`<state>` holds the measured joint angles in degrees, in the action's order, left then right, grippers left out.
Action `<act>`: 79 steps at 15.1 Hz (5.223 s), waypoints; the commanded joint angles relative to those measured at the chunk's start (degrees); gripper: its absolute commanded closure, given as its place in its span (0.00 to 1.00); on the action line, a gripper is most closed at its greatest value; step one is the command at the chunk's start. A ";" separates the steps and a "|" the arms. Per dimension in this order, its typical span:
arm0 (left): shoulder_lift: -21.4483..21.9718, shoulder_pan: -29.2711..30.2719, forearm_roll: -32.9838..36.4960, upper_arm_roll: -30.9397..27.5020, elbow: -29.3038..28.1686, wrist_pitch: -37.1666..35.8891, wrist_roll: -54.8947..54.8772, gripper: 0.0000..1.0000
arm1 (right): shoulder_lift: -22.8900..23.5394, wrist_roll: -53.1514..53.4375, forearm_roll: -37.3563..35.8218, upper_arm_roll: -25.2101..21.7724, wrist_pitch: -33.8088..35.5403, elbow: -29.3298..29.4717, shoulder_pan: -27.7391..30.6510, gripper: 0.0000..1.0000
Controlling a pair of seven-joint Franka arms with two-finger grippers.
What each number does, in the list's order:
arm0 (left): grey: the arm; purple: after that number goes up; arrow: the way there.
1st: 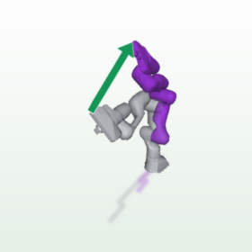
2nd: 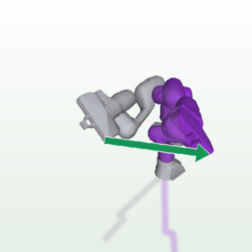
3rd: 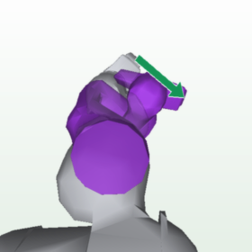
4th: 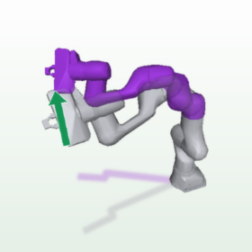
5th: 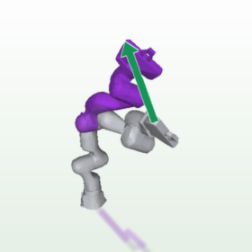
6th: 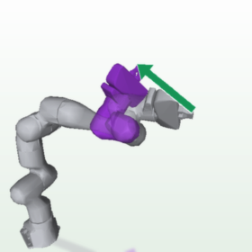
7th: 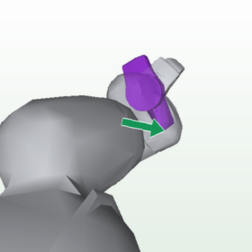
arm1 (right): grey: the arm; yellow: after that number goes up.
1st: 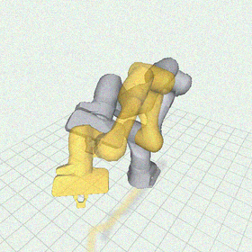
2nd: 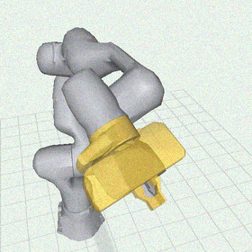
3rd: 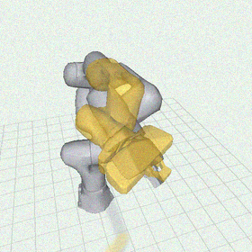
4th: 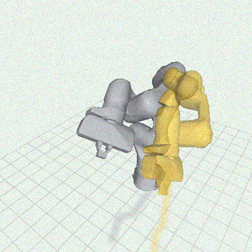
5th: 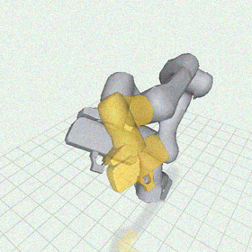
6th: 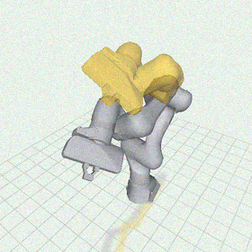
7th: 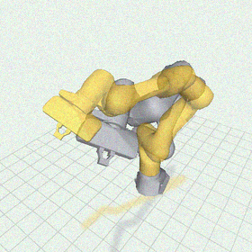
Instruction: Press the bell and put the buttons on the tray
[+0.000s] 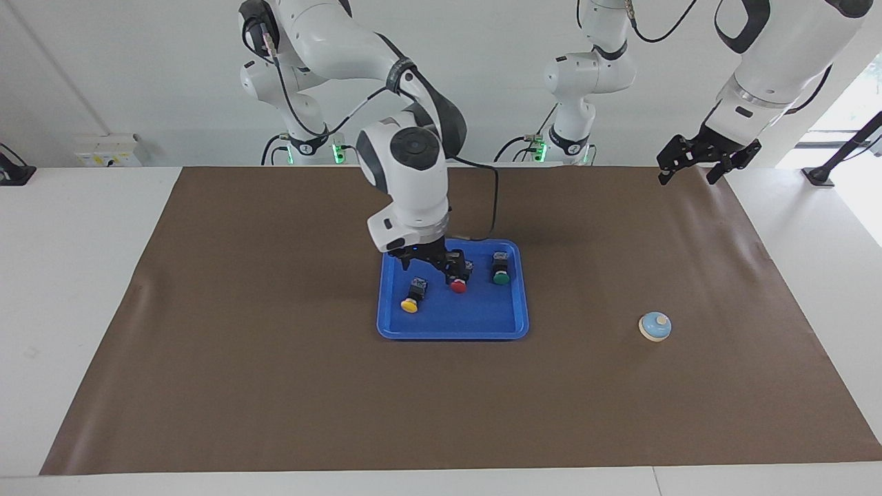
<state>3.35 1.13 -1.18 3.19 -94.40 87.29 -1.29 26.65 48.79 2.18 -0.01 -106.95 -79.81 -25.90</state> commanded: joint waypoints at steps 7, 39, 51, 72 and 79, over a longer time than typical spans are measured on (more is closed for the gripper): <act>0.96 0.10 -0.58 -0.11 -0.70 -0.37 0.50 0.00 | -5.55 -30.22 -1.55 0.45 7.27 -0.87 16.75 0.00; -2.62 -0.34 -0.49 -0.11 -5.10 12.88 0.85 1.00 | -28.58 -50.72 -2.80 0.89 18.44 -14.76 29.86 0.00; -20.48 0.10 1.00 -0.29 -6.58 34.16 0.32 1.00 | -28.94 -50.99 -2.80 0.98 19.41 -14.94 29.77 0.00; -25.41 1.42 4.17 -0.47 -7.38 41.21 0.50 1.00 | -28.94 -50.99 -2.80 0.98 19.41 -14.94 29.77 0.00; -26.55 1.59 5.66 -0.55 -11.78 47.36 0.41 1.00 | -28.94 -50.99 -2.80 0.98 19.41 -14.94 29.85 0.00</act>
<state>-22.18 2.50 2.94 2.89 -103.54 130.78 -1.15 -1.44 -1.14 -0.06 0.32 -87.79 -94.11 3.19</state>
